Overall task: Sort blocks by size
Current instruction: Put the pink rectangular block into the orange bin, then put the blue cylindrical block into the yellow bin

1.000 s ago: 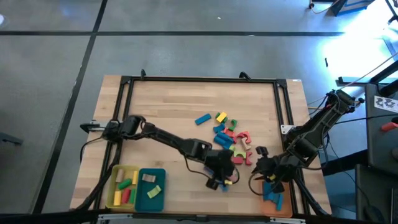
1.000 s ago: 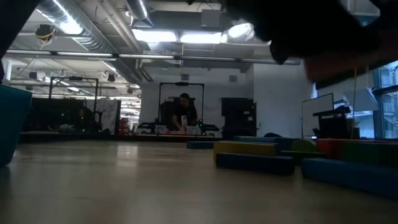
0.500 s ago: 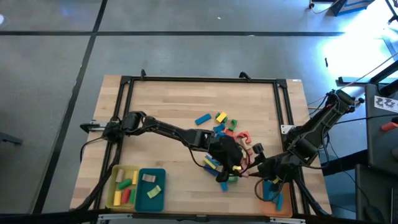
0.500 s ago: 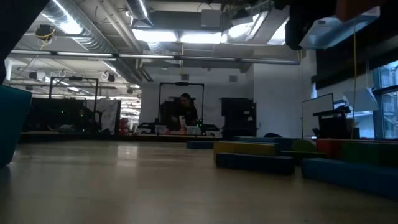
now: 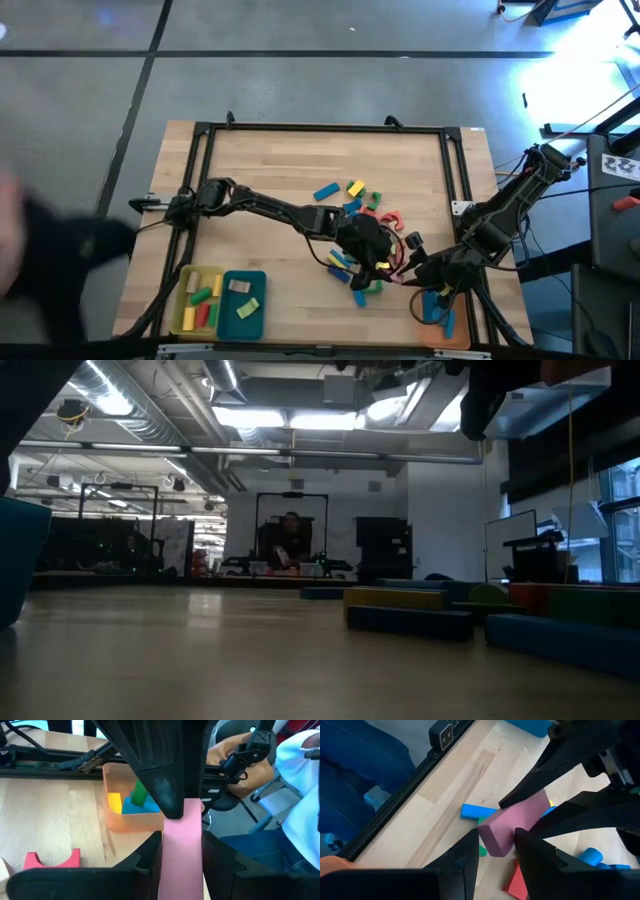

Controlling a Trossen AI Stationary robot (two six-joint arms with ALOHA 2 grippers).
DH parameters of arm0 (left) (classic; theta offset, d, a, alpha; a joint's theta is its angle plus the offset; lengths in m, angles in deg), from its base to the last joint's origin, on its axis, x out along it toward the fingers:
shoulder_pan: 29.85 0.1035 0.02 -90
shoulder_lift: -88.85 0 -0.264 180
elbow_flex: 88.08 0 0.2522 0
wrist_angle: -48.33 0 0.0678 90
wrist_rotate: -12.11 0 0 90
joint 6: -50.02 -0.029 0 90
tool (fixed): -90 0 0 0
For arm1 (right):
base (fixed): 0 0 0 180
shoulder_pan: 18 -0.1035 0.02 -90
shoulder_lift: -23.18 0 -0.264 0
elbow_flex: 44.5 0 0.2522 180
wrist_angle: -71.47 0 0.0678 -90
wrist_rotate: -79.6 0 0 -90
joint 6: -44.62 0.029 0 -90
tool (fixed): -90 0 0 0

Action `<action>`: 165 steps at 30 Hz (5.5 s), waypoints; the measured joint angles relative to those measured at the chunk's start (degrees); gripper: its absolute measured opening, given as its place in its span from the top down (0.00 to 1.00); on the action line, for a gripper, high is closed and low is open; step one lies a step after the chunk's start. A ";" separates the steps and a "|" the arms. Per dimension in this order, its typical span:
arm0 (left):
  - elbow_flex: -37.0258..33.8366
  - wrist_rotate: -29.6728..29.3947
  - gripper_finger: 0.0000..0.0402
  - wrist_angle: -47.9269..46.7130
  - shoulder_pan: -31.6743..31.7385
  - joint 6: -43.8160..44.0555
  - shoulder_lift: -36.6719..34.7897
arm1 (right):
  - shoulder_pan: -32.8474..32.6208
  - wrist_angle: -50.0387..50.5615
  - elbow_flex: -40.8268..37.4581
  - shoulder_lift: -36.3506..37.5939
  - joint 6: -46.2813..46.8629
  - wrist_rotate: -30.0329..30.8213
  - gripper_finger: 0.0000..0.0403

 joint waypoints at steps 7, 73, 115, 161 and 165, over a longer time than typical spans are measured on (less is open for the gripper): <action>0.00 -0.07 0.76 0.06 0.00 2.10 0.00 | 0.00 0.00 0.00 0.00 0.10 -0.37 0.69; 0.04 -3.61 0.76 5.37 -1.11 28.26 0.07 | 0.04 3.57 0.07 -0.02 0.28 7.94 0.73; -2.80 -9.04 0.52 -22.09 6.69 -11.77 -0.09 | -0.07 24.48 6.23 -0.07 44.71 -34.55 0.79; -17.64 -19.79 0.71 -17.06 8.86 -25.57 -0.44 | 0.00 24.38 6.27 -0.02 45.50 -11.92 0.69; -15.71 -20.00 0.71 -21.07 8.49 -25.55 -1.07 | 0.00 24.34 6.27 -0.02 41.82 -4.84 0.69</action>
